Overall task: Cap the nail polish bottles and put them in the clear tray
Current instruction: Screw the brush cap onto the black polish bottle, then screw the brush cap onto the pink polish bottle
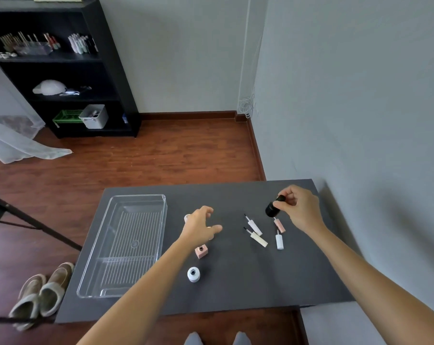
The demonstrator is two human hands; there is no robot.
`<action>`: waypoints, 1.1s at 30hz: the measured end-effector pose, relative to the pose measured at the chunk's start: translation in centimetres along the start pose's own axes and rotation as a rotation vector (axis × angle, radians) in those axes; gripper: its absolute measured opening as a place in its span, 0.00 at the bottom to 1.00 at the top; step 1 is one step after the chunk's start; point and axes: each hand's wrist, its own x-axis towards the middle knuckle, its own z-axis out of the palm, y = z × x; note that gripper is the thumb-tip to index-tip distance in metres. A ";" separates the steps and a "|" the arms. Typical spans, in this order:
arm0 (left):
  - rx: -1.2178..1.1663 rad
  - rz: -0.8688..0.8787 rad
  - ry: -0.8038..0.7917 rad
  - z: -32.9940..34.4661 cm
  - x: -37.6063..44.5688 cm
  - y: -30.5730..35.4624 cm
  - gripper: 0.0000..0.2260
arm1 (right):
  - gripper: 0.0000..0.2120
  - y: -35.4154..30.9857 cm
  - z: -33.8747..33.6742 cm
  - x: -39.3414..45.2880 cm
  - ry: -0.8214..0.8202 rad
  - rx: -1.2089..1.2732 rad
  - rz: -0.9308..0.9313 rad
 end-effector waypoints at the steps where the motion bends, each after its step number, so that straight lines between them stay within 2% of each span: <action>1: 0.039 -0.039 -0.027 0.3 -0.1 -1.1 0.25 | 0.07 1.6 -0.3 -0.1 0.018 -0.021 0.046; 5: 0.140 -0.151 -0.117 1.8 -0.6 -3.9 0.24 | 0.07 6.9 -0.8 -0.8 0.075 -0.074 0.200; 9: 0.229 -0.204 -0.122 3.1 -0.9 -5.3 0.20 | 0.06 10.0 -0.6 -1.3 0.109 -0.107 0.284; 15: 0.226 -0.248 -0.046 4.1 -0.9 -5.7 0.02 | 0.06 11.8 -0.1 -1.6 0.101 -0.159 0.298; 19: 0.179 -0.243 -0.004 4.0 -1.2 -6.1 0.02 | 0.06 11.8 0.3 -1.2 0.084 -0.163 0.298; 21: 0.155 -0.218 0.013 3.9 -1.3 -6.2 0.02 | 0.10 11.4 0.4 -1.3 0.082 -0.176 0.287; 24: 0.090 -0.185 0.061 3.6 -1.6 -6.2 0.04 | 0.16 10.5 1.5 -1.4 0.068 -0.283 0.084; 27: 0.055 -0.100 0.100 3.5 -1.8 -5.4 0.07 | 0.12 9.5 2.3 -1.0 0.046 -0.334 -0.097; 29: 0.041 -0.053 0.129 3.5 -1.8 -4.6 0.07 | 0.08 9.0 3.2 -0.2 -0.029 -0.329 -0.045; 33: -0.015 0.014 0.169 3.4 -1.7 -3.4 0.08 | 0.07 8.8 5.2 1.5 -0.146 -0.401 0.180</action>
